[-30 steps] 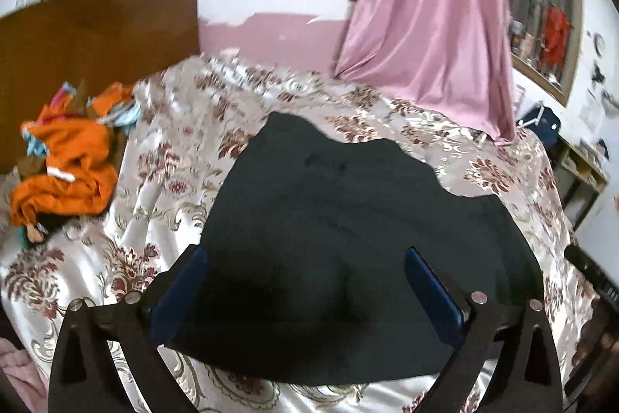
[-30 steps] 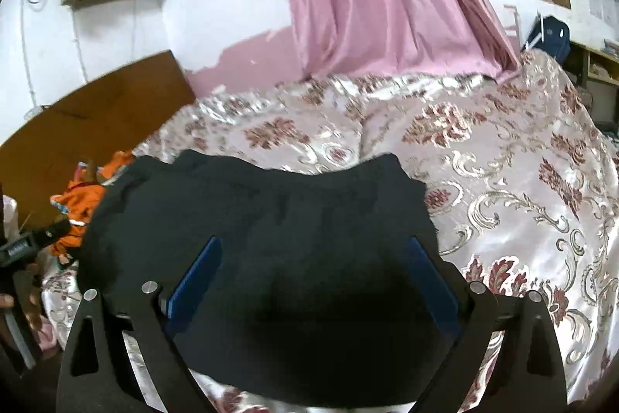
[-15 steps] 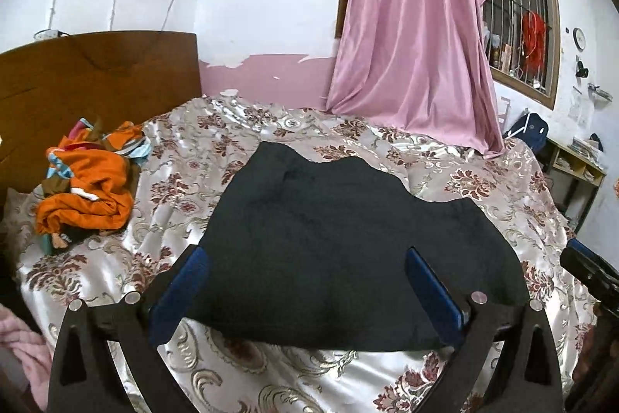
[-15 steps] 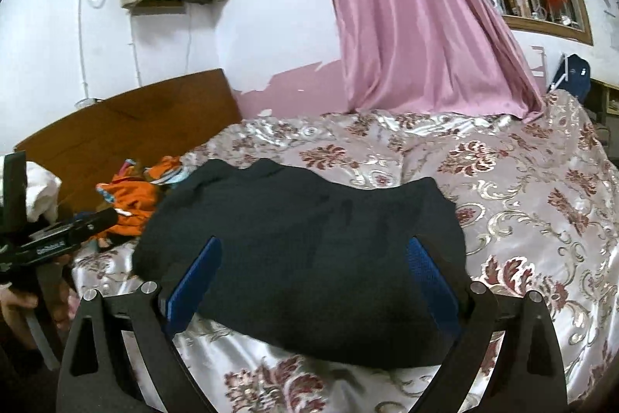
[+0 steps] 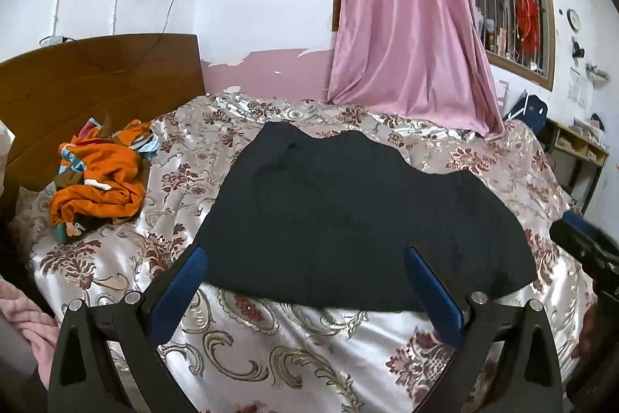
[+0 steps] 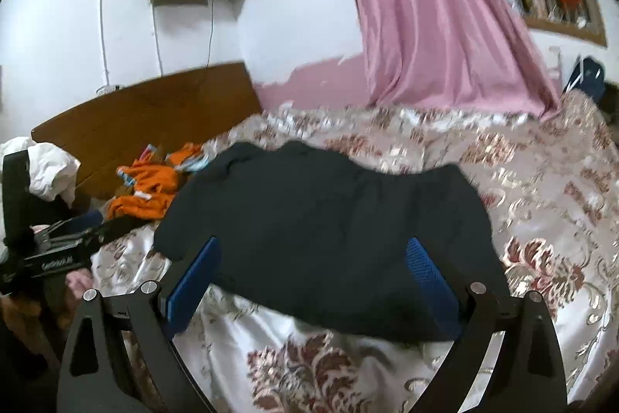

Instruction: Fold large clothes

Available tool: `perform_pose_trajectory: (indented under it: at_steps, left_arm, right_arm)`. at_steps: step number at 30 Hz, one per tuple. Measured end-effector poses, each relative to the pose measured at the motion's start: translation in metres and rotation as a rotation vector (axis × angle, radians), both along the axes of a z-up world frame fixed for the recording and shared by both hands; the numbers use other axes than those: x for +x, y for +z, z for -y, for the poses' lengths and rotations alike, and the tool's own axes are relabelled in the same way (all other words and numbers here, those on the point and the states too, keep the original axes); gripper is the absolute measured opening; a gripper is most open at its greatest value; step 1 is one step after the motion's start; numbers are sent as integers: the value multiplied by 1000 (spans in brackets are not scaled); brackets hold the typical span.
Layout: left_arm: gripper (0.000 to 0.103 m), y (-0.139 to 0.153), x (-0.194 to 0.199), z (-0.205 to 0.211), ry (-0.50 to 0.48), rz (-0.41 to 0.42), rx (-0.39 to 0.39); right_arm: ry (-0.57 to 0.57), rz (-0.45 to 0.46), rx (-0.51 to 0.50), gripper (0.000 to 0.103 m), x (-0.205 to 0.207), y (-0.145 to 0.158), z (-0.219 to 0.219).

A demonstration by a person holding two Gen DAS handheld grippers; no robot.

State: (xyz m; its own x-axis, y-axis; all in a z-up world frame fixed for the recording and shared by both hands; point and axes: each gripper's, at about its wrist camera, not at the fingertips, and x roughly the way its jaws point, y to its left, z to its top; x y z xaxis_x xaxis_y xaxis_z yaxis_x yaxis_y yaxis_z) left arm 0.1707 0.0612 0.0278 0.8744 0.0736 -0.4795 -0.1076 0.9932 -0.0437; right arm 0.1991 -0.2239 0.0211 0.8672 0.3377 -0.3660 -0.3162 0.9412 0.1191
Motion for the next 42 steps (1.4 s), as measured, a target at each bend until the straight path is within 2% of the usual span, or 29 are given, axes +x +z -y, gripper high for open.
perform_pose_trajectory:
  at_steps: [5, 7, 11, 16, 23, 28, 35, 42]
  left_arm:
    - [103, -10, -9, 6, -13, 9, 23]
    - [103, -15, -16, 7, -22, 23, 27]
    - [103, -26, -30, 12, -21, 45, 45]
    - [103, -41, -39, 14, -21, 29, 29]
    - [103, -64, -43, 14, -7, 13, -35]
    - [103, -71, -45, 14, 4, 9, -25]
    - [103, -70, -54, 8, 53, 81, -50]
    - [103, -71, -54, 9, 49, 79, -60]
  right_arm:
    - [26, 82, -25, 95, -19, -10, -14]
    - [16, 87, -42, 95, -24, -14, -17]
    - [-23, 35, -75, 95, -25, -23, -18]
    - [-81, -20, -83, 95, -24, -33, -14]
    - [-85, -76, -99, 94, -24, -54, -15]
    - [-92, -62, -84, 95, -26, -54, -11]
    - [-79, -57, -120, 94, -29, -56, -13]
    - [-75, -57, -120, 94, -29, -55, -14]
